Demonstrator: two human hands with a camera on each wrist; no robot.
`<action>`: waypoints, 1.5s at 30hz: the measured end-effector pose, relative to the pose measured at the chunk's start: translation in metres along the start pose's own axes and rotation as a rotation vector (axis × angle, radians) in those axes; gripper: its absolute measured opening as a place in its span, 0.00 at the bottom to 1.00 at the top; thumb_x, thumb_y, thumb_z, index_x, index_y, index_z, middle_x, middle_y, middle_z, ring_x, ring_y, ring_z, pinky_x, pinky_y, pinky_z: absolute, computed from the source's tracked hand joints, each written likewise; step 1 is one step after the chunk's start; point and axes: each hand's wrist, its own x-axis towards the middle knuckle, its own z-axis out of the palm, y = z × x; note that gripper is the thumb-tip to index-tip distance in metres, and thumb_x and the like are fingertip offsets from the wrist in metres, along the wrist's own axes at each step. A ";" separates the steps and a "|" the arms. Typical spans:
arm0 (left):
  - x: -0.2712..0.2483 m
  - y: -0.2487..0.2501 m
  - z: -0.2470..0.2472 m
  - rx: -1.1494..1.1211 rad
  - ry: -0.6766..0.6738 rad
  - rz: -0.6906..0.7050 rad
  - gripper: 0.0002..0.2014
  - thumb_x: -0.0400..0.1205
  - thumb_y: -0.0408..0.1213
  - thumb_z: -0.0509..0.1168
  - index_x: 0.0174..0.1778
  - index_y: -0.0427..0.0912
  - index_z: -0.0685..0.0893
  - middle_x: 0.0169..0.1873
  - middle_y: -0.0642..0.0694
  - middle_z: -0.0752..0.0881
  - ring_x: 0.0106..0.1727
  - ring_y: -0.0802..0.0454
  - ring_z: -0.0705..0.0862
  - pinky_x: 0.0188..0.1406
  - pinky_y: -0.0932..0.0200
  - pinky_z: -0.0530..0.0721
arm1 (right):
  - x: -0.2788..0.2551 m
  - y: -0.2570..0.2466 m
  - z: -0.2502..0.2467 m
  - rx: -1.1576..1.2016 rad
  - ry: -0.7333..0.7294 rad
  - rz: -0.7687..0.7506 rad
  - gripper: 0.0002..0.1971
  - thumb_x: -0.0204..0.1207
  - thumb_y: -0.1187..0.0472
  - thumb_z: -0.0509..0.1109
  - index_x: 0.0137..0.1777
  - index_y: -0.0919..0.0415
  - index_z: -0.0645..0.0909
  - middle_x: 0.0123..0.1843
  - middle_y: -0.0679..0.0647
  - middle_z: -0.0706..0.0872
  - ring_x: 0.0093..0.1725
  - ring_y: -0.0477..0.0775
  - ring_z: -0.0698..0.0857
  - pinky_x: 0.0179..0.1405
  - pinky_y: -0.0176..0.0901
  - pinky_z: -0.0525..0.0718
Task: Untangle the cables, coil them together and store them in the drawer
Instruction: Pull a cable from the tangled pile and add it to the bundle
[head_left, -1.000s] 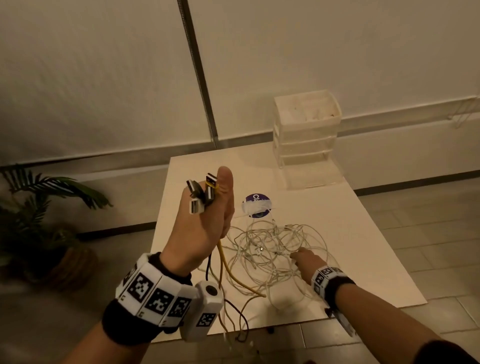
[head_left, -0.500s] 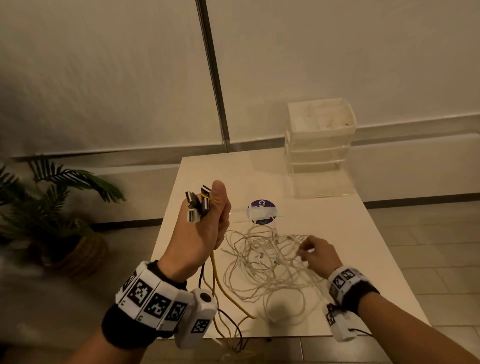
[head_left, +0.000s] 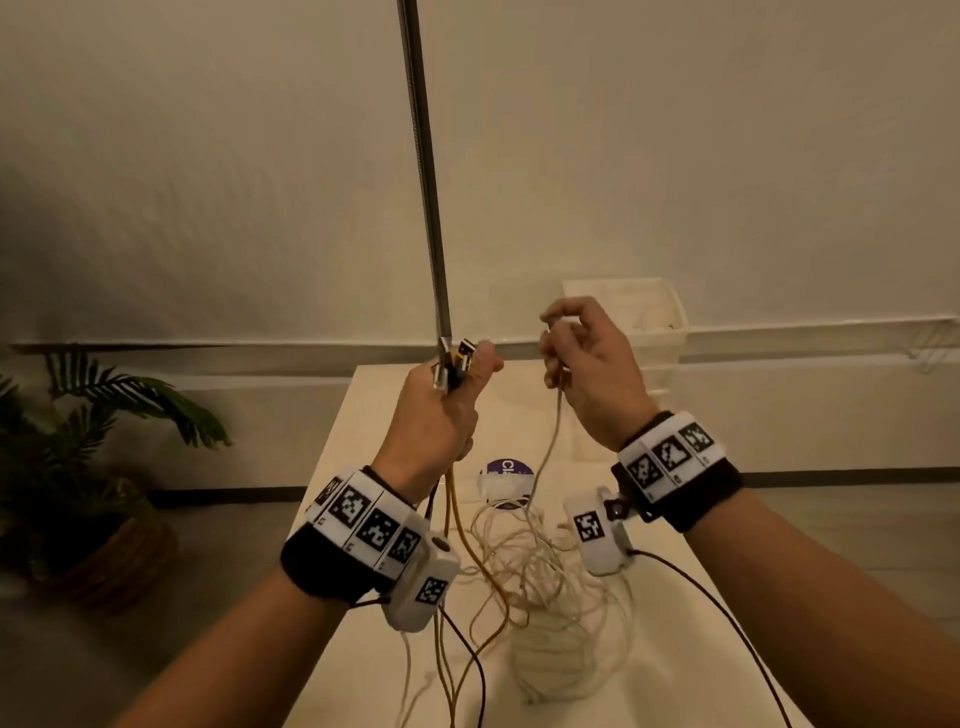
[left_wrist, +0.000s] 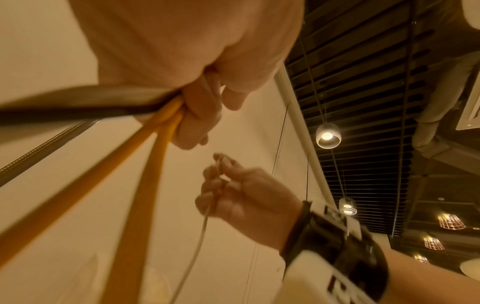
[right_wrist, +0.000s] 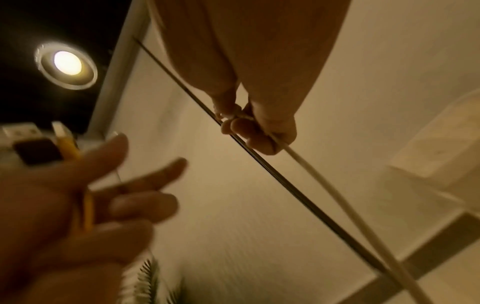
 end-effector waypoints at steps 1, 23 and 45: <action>0.004 0.003 0.001 -0.012 0.013 -0.012 0.28 0.78 0.58 0.63 0.53 0.32 0.81 0.22 0.49 0.60 0.20 0.53 0.56 0.21 0.61 0.54 | 0.008 -0.009 0.006 0.054 0.000 -0.003 0.10 0.84 0.70 0.58 0.53 0.58 0.78 0.39 0.58 0.79 0.31 0.51 0.74 0.31 0.43 0.75; 0.016 0.006 -0.008 -0.205 -0.146 -0.171 0.10 0.83 0.45 0.66 0.47 0.41 0.86 0.20 0.53 0.68 0.20 0.59 0.62 0.18 0.64 0.60 | -0.034 -0.023 0.067 0.031 0.057 0.045 0.15 0.70 0.82 0.68 0.51 0.65 0.76 0.42 0.61 0.91 0.43 0.61 0.91 0.42 0.53 0.89; 0.041 -0.004 -0.030 0.025 0.024 0.082 0.27 0.85 0.57 0.54 0.40 0.40 0.88 0.30 0.52 0.82 0.27 0.58 0.76 0.25 0.60 0.72 | -0.030 -0.009 0.058 -0.149 -0.059 0.080 0.27 0.72 0.73 0.73 0.61 0.49 0.66 0.58 0.51 0.81 0.33 0.57 0.89 0.34 0.50 0.88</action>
